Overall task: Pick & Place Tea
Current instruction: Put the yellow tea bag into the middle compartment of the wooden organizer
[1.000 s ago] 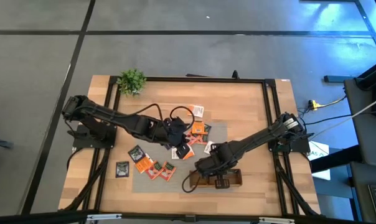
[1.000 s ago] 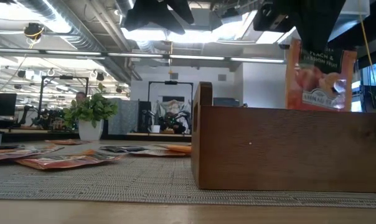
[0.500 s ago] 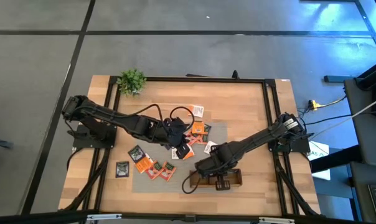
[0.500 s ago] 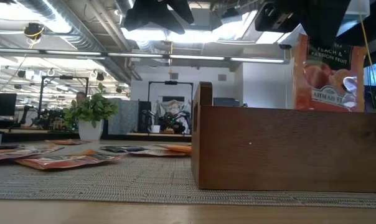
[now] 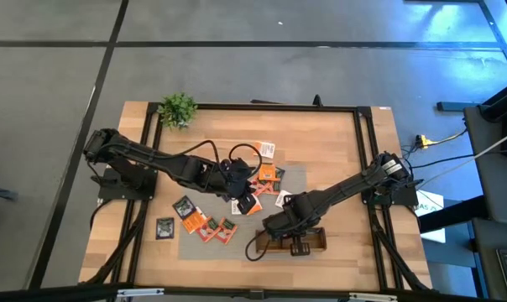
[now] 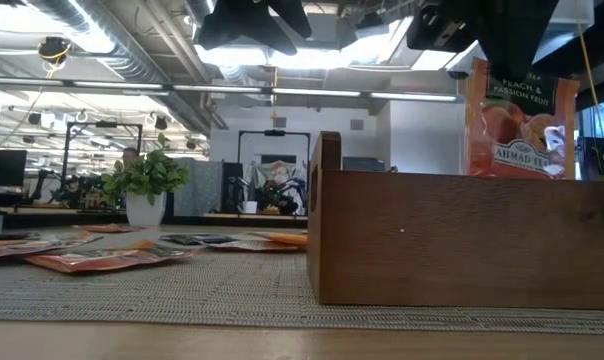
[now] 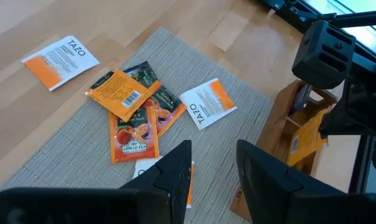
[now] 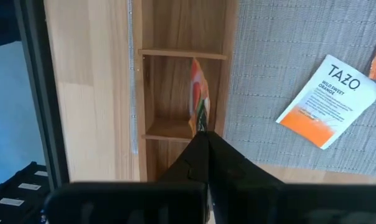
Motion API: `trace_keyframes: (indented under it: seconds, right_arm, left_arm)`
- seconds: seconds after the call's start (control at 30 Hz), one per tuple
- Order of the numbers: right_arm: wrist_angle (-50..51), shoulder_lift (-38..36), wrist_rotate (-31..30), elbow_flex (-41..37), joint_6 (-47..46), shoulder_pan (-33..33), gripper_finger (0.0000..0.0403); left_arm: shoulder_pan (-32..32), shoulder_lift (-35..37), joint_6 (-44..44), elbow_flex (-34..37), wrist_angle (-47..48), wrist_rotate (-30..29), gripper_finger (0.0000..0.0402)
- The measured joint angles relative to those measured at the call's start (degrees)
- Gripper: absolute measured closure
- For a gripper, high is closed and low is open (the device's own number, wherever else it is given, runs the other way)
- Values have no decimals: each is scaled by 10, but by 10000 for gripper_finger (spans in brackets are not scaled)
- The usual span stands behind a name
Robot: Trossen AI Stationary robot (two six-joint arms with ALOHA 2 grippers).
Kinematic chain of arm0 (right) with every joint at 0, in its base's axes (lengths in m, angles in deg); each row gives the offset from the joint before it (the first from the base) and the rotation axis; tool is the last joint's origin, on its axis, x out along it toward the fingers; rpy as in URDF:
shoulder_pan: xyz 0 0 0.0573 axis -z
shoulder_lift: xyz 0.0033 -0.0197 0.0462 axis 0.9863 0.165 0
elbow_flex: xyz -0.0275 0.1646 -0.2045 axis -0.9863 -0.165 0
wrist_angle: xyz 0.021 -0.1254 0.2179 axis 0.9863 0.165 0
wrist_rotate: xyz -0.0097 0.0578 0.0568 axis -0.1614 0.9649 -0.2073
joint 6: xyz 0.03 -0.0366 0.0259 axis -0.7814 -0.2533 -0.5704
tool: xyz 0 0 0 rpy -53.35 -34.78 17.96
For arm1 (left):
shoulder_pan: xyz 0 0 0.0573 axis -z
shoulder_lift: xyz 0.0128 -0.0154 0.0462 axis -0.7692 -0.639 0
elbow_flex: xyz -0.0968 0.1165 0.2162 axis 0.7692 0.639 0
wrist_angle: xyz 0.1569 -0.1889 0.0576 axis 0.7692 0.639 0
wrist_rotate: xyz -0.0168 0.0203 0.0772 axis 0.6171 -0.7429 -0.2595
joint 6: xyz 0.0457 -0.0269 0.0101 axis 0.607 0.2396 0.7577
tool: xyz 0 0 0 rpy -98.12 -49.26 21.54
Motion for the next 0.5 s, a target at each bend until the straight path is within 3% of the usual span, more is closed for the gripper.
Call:
trace_keyframes:
  seconds: [0.5]
  right_arm:
    - [2,0,0,0,-4,0,402]
  left_arm:
    - [0,0,0,0,0,0,279]
